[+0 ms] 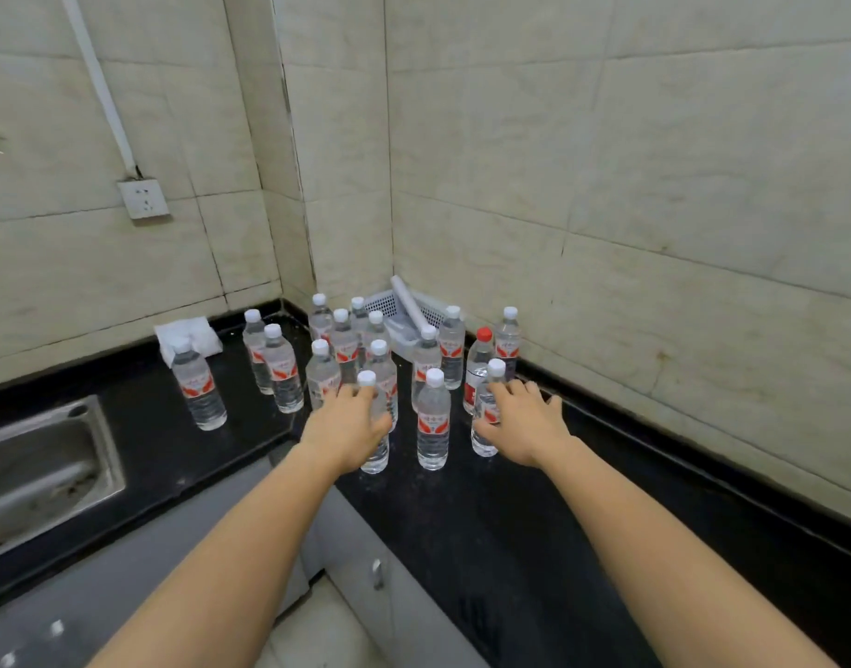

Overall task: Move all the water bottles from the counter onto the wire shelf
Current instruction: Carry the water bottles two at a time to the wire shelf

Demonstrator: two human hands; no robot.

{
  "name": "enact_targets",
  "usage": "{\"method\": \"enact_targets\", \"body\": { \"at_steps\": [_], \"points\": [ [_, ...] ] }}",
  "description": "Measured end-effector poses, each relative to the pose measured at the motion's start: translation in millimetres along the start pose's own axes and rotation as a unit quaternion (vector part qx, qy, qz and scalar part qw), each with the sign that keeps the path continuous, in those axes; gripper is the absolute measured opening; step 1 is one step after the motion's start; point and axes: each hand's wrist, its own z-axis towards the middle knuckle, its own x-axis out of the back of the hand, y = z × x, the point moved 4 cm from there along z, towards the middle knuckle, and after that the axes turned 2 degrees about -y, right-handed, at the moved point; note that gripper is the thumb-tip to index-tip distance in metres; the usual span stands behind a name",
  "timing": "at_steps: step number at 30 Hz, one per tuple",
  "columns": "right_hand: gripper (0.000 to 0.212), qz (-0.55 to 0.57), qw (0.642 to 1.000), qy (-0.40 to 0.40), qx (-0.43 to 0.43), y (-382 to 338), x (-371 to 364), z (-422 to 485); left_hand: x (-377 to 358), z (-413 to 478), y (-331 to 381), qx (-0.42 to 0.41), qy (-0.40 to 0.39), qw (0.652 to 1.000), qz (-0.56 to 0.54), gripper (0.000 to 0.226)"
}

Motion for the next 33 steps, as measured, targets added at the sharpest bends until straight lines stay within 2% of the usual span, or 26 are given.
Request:
{"method": "enact_targets", "body": {
  "at_steps": [7, 14, 18, 22, 26, 33],
  "points": [
    [0.065, -0.005, 0.999, -0.029, -0.041, 28.3, -32.4, 75.3, -55.6, 72.8, 10.4, -0.033, -0.029, 0.998, -0.042, 0.049],
    [0.070, 0.012, 0.998, -0.020, -0.052, 53.8, -41.0, 156.5, -80.1, 146.4, 35.7, -0.064, -0.032, 0.996, -0.053, 0.068],
    [0.062, -0.007, 0.999, -0.043, -0.030, 58.8, -54.4, 180.7, -97.0, 166.9, 40.0, -0.093, -0.043, 0.994, -0.026, 0.058],
    [0.052, -0.041, 0.999, -0.003, 0.019, 57.1, -64.7, 178.6, -109.7, 160.7, 40.5, -0.093, -0.019, 0.994, -0.054, 0.052],
    [0.053, -0.069, 0.995, 0.030, 0.064, 55.9, -68.1, 162.9, -105.4, 159.2, 39.0, -0.102, 0.006, 0.992, -0.078, 0.051],
    [0.035, -0.004, 0.999, 0.044, 0.000, 59.1, -62.8, 126.7, -93.2, 134.7, 58.4, -0.139, 0.008, 0.990, -0.036, 0.035]
  ]
}}
